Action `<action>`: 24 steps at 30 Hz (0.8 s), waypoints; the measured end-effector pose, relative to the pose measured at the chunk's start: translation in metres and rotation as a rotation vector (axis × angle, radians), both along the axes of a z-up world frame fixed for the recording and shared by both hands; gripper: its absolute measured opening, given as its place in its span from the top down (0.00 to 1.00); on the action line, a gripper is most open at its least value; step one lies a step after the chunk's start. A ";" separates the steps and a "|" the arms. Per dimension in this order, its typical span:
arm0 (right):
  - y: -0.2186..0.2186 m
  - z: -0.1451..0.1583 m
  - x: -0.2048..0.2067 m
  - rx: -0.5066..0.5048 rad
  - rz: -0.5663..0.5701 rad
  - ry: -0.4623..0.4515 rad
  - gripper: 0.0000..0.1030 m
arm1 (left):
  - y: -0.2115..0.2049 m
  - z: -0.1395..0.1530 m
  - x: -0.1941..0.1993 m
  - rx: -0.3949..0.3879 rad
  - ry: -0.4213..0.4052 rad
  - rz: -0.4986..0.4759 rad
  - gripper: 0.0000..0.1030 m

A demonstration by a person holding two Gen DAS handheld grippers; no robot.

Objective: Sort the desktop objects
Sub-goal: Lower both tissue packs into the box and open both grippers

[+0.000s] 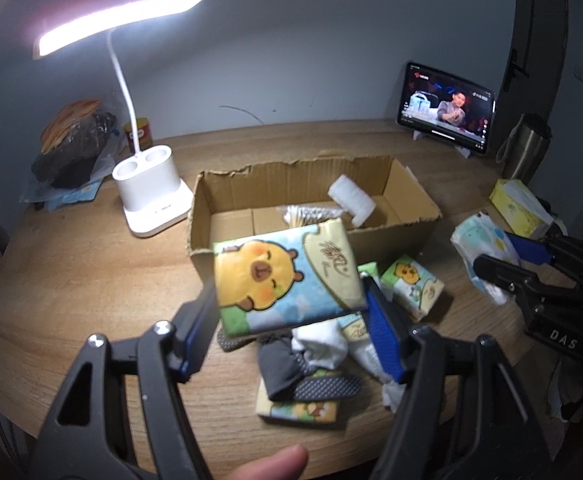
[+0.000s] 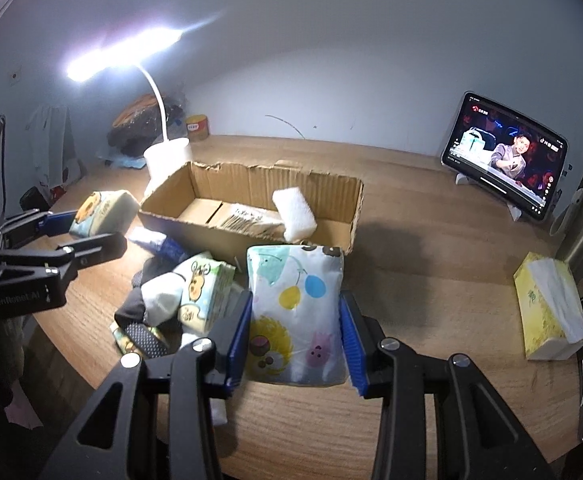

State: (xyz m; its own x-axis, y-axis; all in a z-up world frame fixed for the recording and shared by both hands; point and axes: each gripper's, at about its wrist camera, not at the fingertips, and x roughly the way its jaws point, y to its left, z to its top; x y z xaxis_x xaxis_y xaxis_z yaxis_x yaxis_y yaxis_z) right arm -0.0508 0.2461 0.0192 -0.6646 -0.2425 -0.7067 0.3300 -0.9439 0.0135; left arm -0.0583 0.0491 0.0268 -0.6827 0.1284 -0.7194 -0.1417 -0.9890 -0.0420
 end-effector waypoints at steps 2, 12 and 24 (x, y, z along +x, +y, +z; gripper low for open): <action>0.001 0.002 -0.003 -0.003 0.000 0.004 0.00 | 0.002 0.002 -0.003 -0.001 0.002 -0.002 0.33; 0.003 0.005 -0.024 -0.021 0.001 0.012 0.00 | 0.008 0.006 -0.026 -0.010 0.008 0.003 0.33; 0.005 0.003 -0.059 -0.036 -0.010 0.007 0.00 | 0.003 -0.006 -0.065 -0.044 -0.017 0.042 0.33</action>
